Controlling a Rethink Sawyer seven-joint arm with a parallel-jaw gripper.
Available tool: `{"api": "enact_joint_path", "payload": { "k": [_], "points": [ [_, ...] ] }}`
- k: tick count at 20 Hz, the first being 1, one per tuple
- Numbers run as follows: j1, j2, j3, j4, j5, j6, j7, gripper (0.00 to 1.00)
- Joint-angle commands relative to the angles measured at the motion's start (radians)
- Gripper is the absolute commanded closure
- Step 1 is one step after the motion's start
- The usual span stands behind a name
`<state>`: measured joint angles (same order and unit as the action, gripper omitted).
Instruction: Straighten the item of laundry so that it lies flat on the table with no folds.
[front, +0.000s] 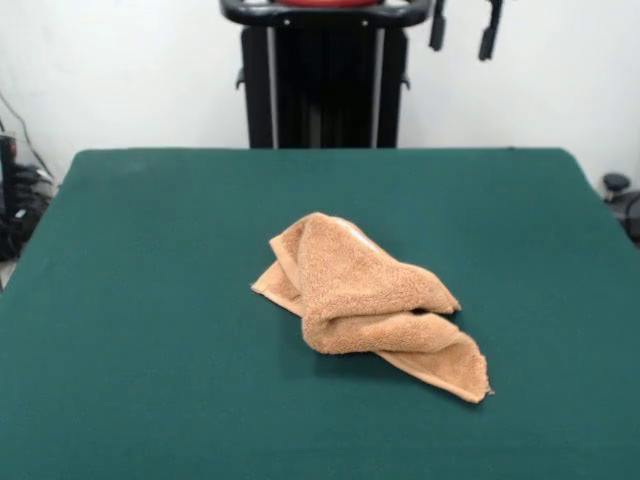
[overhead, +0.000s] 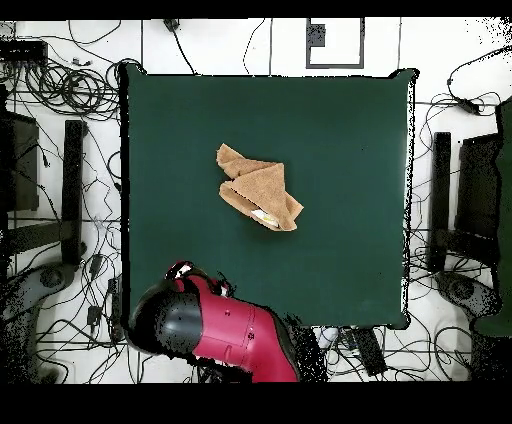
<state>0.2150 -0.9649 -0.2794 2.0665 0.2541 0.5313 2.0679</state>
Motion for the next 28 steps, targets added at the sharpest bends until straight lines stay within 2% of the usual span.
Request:
{"api": "enact_joint_path", "payload": {
  "k": [1,7,8,11,15,19,24,28],
  "points": [
    [0.106,0.188,-0.128,-0.072,0.127,-0.031,0.55,0.0],
    [0.136,0.303,-0.197,-0.145,0.146,-0.004,0.695,0.0],
    [0.167,0.338,-0.231,-0.172,0.154,0.009,0.758,0.0],
    [0.2,0.37,-0.255,-0.195,0.192,0.047,0.873,0.0],
    [0.19,0.354,-0.23,-0.198,0.238,0.103,0.923,0.0],
    [0.18,0.333,-0.205,-0.163,0.288,0.1,0.965,0.0],
    [0.235,0.313,-0.291,-0.198,0.288,0.234,1.094,0.0],
    [0.237,0.253,-0.257,-0.148,0.33,0.197,1.09,0.0]
  ]
}}
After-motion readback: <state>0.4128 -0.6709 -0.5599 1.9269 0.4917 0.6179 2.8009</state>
